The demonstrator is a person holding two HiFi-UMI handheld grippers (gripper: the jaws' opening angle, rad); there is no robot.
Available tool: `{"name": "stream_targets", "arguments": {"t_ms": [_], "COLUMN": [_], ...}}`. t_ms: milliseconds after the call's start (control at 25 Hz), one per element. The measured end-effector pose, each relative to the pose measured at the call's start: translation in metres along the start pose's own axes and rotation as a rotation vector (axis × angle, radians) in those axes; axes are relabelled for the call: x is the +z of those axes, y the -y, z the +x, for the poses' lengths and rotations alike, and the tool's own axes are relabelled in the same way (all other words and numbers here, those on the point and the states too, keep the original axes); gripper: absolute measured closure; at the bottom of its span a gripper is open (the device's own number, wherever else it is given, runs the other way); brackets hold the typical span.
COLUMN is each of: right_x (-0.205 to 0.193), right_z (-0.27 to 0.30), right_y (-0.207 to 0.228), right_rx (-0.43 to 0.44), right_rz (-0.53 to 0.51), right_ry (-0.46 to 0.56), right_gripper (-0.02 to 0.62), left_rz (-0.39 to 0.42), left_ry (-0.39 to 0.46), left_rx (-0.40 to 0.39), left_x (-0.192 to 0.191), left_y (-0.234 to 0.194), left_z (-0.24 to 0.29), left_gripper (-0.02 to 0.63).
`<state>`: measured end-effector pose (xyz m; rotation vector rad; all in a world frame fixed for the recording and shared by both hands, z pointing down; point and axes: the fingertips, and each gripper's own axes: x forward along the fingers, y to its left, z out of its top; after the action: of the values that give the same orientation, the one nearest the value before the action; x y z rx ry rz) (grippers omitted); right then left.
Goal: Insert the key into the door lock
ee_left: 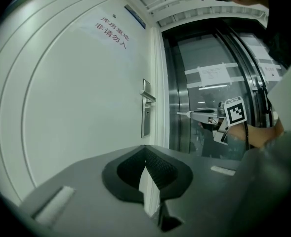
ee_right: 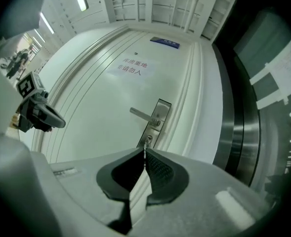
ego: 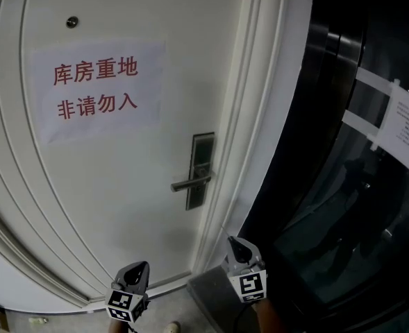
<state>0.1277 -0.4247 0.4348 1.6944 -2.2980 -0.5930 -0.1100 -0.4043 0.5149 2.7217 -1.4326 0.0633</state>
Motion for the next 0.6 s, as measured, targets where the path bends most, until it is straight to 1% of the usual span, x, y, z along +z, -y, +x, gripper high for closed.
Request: {"name": "stream_targets", "arguments": {"t_ms": [160, 320, 600], "right_x": [0.006, 0.01, 0.015], "right_z": [0.024, 0.05, 0.091], "right_y": [0.009, 0.016, 0.013], "right_rx": [0.011, 0.002, 0.01], "right_rz": [-0.126, -0.273, -0.52], "right_ry": [-0.015, -0.021, -0.051], "right_gripper": [0.584, 0.584, 0.584], "left_rz": [0.003, -0.005, -0.01], "left_ry": [-0.02, -0.028, -0.031], "left_rx": [0.009, 0.009, 0.009], "left_x": [-0.006, -0.008, -0.009], "left_y": [-0.009, -0.018, -0.032], "left_z": [0.007, 0.015, 0.028], "left_gripper": [0.604, 0.604, 0.604]}}
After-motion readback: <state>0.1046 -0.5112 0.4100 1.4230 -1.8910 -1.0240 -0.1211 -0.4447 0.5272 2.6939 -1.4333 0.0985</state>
